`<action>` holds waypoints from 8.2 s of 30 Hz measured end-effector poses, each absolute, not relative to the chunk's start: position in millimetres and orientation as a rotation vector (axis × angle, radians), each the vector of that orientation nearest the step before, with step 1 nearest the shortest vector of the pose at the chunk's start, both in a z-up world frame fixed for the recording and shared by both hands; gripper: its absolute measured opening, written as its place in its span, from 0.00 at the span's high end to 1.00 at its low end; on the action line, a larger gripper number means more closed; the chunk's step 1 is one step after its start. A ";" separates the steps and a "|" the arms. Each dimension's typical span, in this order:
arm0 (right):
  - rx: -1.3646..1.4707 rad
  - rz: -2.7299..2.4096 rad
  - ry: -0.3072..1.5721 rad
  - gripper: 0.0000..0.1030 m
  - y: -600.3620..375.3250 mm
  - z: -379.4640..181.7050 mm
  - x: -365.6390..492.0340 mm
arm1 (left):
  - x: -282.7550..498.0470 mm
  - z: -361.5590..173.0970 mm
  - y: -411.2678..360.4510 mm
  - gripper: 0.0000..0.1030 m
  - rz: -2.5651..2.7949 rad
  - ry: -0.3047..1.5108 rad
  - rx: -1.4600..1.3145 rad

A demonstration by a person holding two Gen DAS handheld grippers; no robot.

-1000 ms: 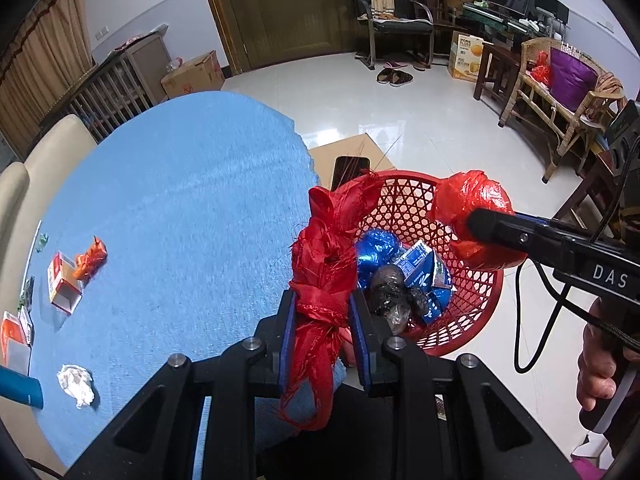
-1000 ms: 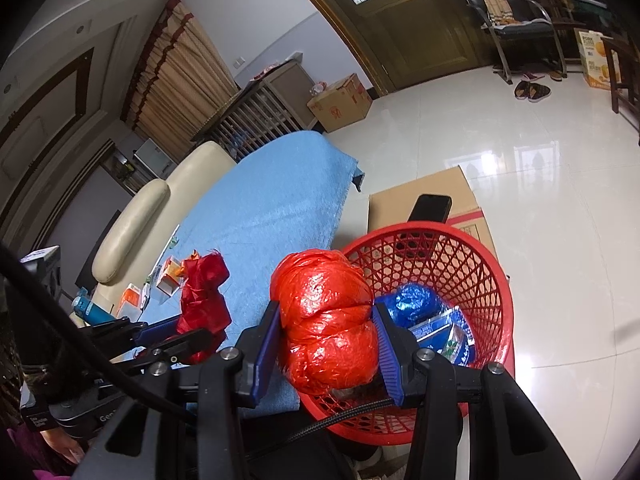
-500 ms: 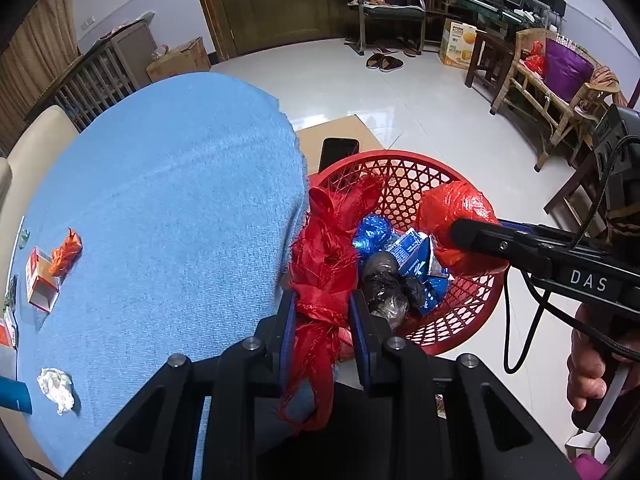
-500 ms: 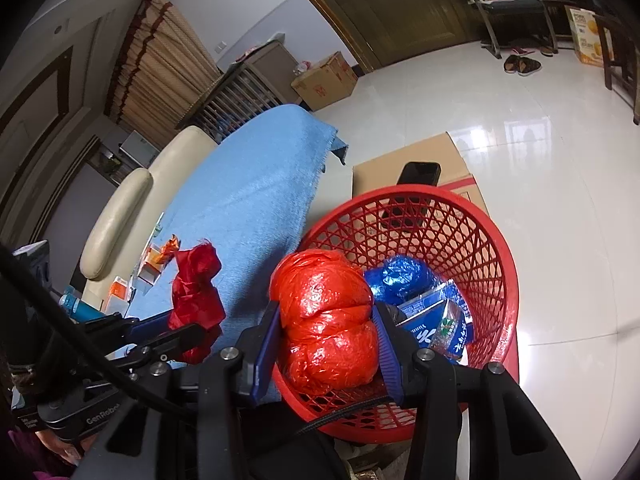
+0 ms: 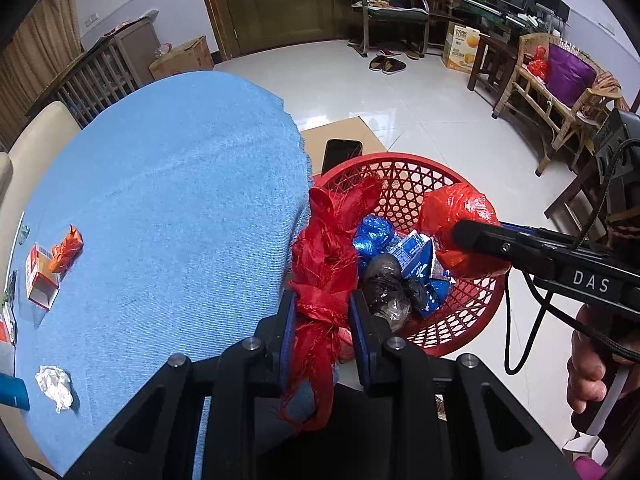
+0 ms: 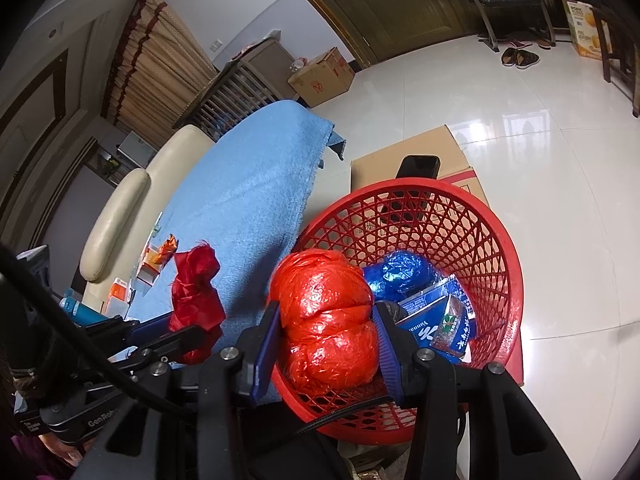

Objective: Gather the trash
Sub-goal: 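Lower both tools into the wastebasket and open them to drop the red bags, then move both tools back over the table toward the tissue and orange wrapper, then grasp the white tissue with the left tool while the right grasps the orange wrapper, then carry the white tissue and orange wrapper over the red wastebasket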

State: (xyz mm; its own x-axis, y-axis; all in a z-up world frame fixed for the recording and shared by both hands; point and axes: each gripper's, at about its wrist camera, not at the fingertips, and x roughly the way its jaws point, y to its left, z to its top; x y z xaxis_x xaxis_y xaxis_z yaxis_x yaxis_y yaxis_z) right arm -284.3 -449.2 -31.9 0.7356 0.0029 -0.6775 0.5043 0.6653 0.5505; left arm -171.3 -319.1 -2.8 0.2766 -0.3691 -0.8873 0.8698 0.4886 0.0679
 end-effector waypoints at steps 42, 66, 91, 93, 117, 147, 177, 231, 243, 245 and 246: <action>0.794 -0.330 0.621 0.53 -460.4 -3.1 -304.5 | -186.7 22.2 -332.5 0.73 -0.950 0.864 0.645; 0.761 -0.347 0.595 0.53 -460.3 16.3 -308.7 | -179.8 30.0 -340.7 0.72 -0.923 0.873 0.615; 0.853 -0.373 0.639 0.36 -469.0 -6.7 -296.1 | -136.0 26.9 -291.0 0.36 -0.868 0.924 0.449; 0.846 -0.359 0.643 0.36 -465.4 -3.5 -290.3 | -130.6 29.1 -278.1 0.36 -0.843 0.923 0.428; 0.502 0.001 0.783 0.36 -324.8 49.1 -72.6 | -29.9 20.2 -13.5 0.32 -0.300 0.904 0.051; 0.321 0.345 0.919 0.36 -271.2 -29.4 179.3 | 30.1 -37.4 -46.9 0.33 -0.499 1.091 -0.051; 0.073 0.281 0.867 0.55 -231.3 -5.2 37.7 | -19.5 -4.2 -55.4 0.54 -0.475 1.014 0.018; 0.544 -0.339 0.488 0.55 -465.2 73.6 -351.8 | -201.7 103.9 -309.9 0.54 -0.931 0.720 0.531; 0.590 -0.328 0.500 0.55 -466.8 63.5 -346.7 | -210.6 93.4 -325.2 0.54 -0.940 0.723 0.593; 0.599 -0.319 0.507 0.55 -467.6 60.5 -343.4 | -211.3 90.0 -327.8 0.54 -0.942 0.728 0.601; 0.599 -0.318 0.511 0.55 -466.7 59.0 -342.3 | -211.4 88.7 -329.1 0.54 -0.942 0.730 0.603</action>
State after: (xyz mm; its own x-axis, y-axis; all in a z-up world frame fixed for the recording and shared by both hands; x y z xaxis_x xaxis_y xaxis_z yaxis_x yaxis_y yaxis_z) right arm -342.3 -466.7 59.0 0.8299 -0.1367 -0.5409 0.4248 0.7834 0.4537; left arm -211.4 -329.1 88.7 0.3896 -0.4962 -0.7759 0.8750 0.4623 0.1437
